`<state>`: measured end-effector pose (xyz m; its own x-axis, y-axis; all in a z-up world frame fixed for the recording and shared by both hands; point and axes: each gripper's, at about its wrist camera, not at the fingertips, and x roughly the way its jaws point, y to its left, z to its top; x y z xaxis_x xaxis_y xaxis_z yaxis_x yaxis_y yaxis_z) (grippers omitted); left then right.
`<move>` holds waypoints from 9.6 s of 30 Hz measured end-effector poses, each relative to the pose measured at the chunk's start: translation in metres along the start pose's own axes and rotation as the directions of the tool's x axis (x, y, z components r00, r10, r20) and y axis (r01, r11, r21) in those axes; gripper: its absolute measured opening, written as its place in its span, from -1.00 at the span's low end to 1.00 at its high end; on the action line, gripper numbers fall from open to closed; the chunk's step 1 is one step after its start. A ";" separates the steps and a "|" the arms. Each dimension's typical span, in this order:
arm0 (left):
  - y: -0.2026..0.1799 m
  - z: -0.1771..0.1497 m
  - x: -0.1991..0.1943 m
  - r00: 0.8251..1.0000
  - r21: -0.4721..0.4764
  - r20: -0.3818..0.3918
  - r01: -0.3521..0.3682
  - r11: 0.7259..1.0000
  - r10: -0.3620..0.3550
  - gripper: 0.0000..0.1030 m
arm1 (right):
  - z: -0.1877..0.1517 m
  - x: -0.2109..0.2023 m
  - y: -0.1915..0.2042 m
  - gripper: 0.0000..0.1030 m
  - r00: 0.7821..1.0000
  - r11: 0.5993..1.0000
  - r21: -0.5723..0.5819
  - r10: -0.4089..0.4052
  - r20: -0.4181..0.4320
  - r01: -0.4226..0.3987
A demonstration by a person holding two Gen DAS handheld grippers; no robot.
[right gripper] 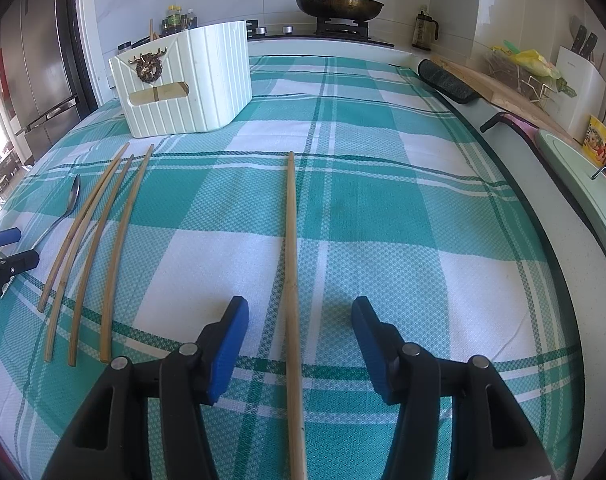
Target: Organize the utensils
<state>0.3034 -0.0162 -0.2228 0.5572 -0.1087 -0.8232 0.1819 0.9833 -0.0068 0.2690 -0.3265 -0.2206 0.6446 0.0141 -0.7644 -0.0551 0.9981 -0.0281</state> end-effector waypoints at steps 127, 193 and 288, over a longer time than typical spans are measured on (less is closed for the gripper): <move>0.056 0.201 -0.062 0.983 -0.106 0.094 0.168 0.980 -0.158 0.50 | 0.256 -0.028 0.066 -0.19 0.931 0.951 -0.175 0.290 0.223 -0.254; -0.025 0.025 -0.010 0.989 -0.161 0.104 0.117 0.980 -0.101 0.98 | 0.002 -0.002 0.000 -0.04 0.999 0.996 0.080 -0.040 0.001 0.039; 0.059 0.003 0.009 0.999 -0.020 -0.054 -0.009 1.000 0.008 0.99 | 0.001 0.001 0.008 0.47 0.999 0.999 -0.040 0.022 -0.029 -0.023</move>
<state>0.3213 0.0399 -0.2289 0.5145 -0.0926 -0.8525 0.1605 0.9870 -0.0104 0.2698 -0.3187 -0.2208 0.6209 0.0342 -0.7832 -0.1005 0.9943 -0.0363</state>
